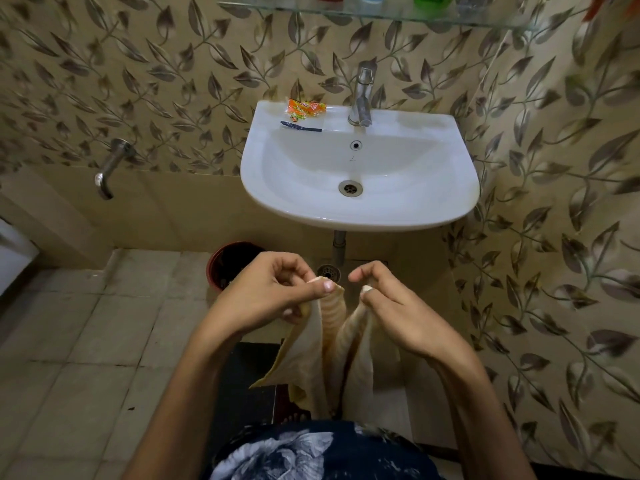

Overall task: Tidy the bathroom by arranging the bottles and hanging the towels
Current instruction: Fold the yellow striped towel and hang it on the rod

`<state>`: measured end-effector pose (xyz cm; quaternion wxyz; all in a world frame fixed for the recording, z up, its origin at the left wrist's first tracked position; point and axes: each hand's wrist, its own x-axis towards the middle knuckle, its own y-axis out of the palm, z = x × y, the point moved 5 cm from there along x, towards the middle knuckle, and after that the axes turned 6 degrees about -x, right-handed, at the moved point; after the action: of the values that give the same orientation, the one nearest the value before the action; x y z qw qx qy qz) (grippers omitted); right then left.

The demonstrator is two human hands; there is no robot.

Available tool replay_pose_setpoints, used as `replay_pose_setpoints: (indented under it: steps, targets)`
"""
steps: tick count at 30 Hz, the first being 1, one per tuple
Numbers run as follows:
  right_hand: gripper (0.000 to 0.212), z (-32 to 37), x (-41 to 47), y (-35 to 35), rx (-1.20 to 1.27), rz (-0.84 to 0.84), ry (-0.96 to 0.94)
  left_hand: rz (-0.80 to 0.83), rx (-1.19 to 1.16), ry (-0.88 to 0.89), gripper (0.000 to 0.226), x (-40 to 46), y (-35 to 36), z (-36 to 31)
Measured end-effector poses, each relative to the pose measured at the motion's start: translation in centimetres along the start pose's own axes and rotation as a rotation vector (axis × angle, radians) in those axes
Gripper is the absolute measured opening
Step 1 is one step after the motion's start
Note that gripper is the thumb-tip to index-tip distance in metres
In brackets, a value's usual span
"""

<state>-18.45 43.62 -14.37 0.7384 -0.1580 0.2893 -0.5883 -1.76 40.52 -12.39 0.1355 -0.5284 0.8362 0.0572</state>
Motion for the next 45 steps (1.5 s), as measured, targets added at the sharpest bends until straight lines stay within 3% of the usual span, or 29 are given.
replay_pose_setpoints:
  steps: [3,8,11,16,19,21,27,32,36,41,45]
  targets:
    - [0.016,0.9,-0.5,0.3,-0.046,0.024,-0.126,-0.031,-0.063,-0.010,0.024,0.2,0.9,0.1]
    - [0.031,1.3,0.0,-0.2,0.172,-0.141,-0.149,-0.078,-0.150,0.000,0.009,0.3,1.7,-0.1]
    - [0.029,1.3,0.0,-0.7,0.310,-0.197,-0.148,-0.070,-0.230,-0.013,0.018,0.2,1.7,-0.4]
    - [0.019,1.9,-0.3,-1.4,0.544,-0.306,-0.160,0.108,-0.254,-0.033,0.040,-0.3,0.8,-0.9]
    - [0.014,2.1,-0.3,-1.3,0.628,-0.343,-0.147,0.102,-0.252,0.005,0.031,-0.3,1.1,-1.0]
    - [0.013,2.3,-0.4,-1.4,0.620,-0.361,-0.154,0.026,-0.252,0.045,0.016,-0.1,1.3,-1.0]
    - [0.032,3.0,-0.5,-1.2,0.654,-0.303,-0.203,-0.182,-0.073,0.192,0.006,0.3,1.1,-1.1]
    - [0.018,3.4,-0.4,-1.9,0.488,-0.378,-0.260,-0.255,0.197,0.355,0.010,0.2,1.8,-2.0]
    - [0.026,3.9,-0.5,-2.7,0.462,-0.357,-0.295,-0.146,0.299,0.439,0.015,0.5,1.9,-3.0]
    - [0.028,5.3,-0.3,-4.3,0.397,-0.301,-0.367,0.071,0.220,0.485,0.014,0.6,2.7,-3.0]
    - [0.027,6.4,-0.5,-5.4,0.332,-0.199,-0.429,0.018,0.193,0.589,0.009,0.5,2.5,-3.3]
